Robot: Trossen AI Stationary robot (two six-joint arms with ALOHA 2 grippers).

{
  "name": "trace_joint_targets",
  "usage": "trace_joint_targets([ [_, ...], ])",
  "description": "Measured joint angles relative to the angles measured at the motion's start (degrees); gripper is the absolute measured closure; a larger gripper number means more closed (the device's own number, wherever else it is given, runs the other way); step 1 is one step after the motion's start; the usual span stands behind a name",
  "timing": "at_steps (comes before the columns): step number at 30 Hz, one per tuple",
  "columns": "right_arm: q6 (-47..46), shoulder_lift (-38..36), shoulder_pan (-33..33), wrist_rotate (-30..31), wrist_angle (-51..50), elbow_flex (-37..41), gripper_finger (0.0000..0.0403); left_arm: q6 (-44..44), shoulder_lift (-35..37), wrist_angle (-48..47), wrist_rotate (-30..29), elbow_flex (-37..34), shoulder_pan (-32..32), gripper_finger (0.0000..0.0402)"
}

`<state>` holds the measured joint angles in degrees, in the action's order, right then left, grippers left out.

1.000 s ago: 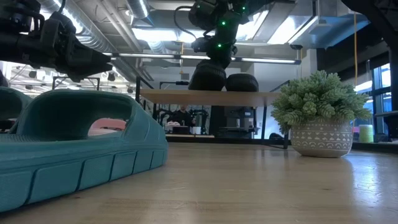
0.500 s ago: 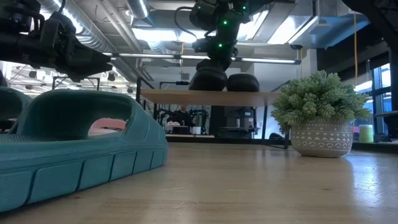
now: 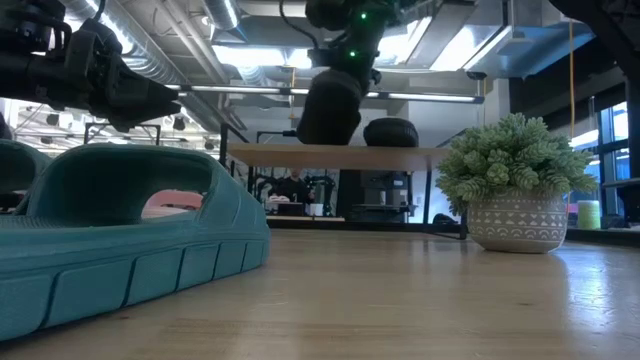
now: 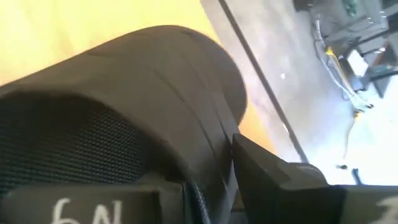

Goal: Pick and place slides into the shelf
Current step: Put the black slide on the shelf

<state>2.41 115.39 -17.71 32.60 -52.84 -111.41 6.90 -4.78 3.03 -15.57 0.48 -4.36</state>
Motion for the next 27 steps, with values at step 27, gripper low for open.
trace_joint_targets([
  [27,-0.4,0.0,-0.9,7.4,-0.9,-0.6,0.0305,0.0,0.0,0.0,0.0,0.0,0.0,0.0211],
])
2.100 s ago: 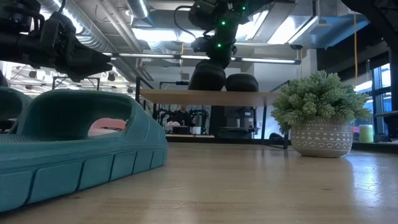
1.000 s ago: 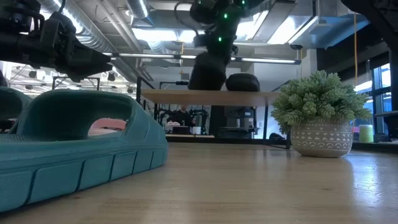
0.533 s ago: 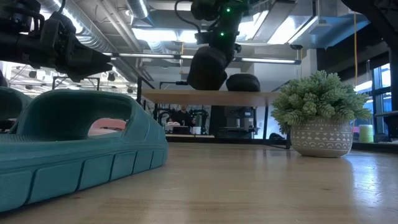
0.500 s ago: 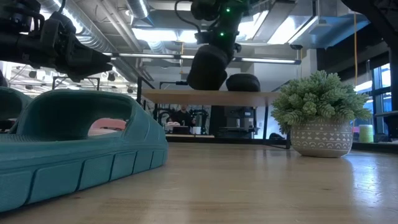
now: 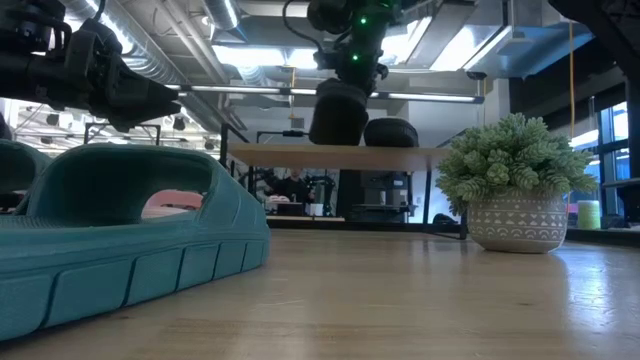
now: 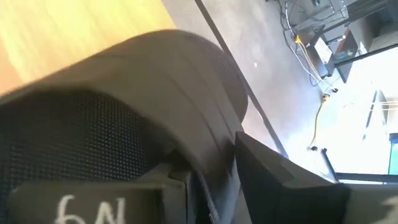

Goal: Pick and place slides into the shelf
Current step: Put the black slide on the shelf

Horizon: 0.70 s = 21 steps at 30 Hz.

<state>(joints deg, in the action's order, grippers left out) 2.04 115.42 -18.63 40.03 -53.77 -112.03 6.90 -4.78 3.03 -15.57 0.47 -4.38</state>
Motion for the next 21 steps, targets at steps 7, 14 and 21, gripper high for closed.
trace_joint_targets([
  [7,-0.1,0.0,-0.1,-0.1,1.6,0.0,0.0305,0.0,0.0,0.0,0.0,0.0,0.0,0.0211],
  [14,-1.3,0.0,-1.5,-6.2,2.0,0.0,0.0305,0.0,0.0,0.0,0.0,0.0,0.0,0.0211],
  [21,0.0,1.1,-2.6,-5.8,3.0,0.1,0.0305,0.0,0.0,0.0,0.0,0.0,0.0,0.0211],
])
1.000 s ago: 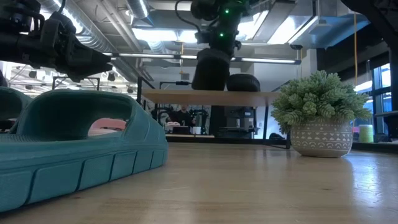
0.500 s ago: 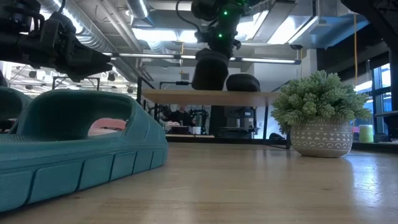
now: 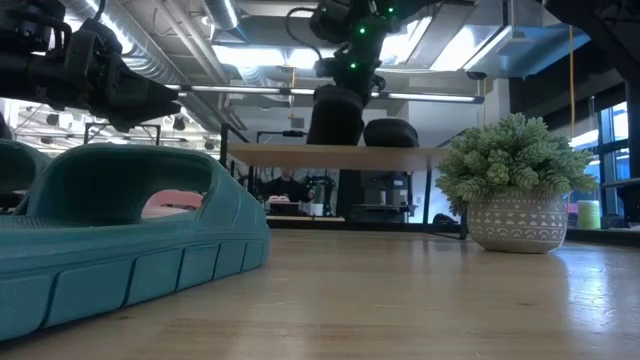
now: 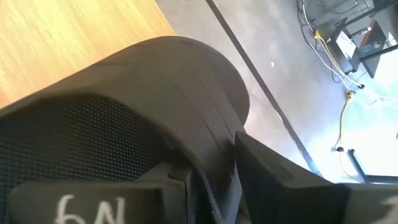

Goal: Pick and place slides into the shelf
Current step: Put the black slide on the shelf

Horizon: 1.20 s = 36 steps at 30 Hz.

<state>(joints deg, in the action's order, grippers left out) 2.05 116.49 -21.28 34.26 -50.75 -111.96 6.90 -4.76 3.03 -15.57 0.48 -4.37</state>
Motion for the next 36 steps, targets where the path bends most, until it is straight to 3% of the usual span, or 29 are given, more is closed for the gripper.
trace_joint_targets([
  [16,1.5,3.7,0.7,1.9,-0.5,-0.2,0.0305,0.0,-0.1,0.0,0.0,0.0,0.0,0.0211],
  [24,-1.8,3.7,1.0,1.7,-7.0,-3.3,0.0305,0.0,-0.1,0.0,0.0,0.0,0.0,0.0211],
  [29,-3.0,3.6,1.0,-3.0,-8.2,-3.5,0.0305,0.0,-0.1,0.0,0.0,0.0,0.0,0.0211],
  [36,-3.3,3.6,1.0,-3.7,-8.6,-3.5,0.0305,0.0,-0.1,0.0,0.0,0.0,0.0,0.0211],
])
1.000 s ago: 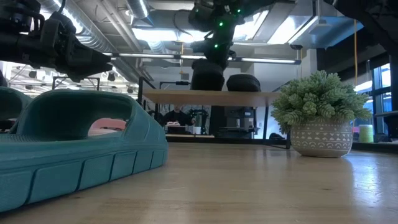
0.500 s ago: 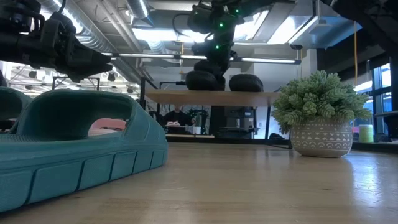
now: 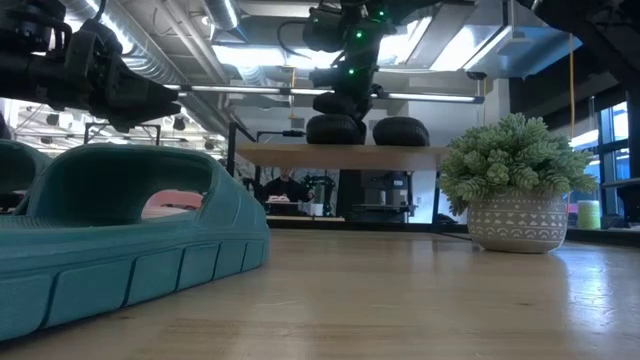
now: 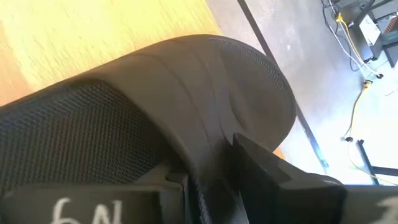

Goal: Pick and place slides into the shelf
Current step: Put the black slide on the shelf

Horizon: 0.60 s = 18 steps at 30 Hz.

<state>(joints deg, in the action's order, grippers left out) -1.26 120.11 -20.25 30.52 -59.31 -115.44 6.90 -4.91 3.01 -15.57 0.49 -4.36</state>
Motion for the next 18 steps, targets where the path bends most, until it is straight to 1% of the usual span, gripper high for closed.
trace_joint_targets([
  [18,-0.1,0.0,1.6,0.0,-1.5,0.0,0.0305,0.0,0.0,0.0,0.0,0.0,0.0,0.0211],
])
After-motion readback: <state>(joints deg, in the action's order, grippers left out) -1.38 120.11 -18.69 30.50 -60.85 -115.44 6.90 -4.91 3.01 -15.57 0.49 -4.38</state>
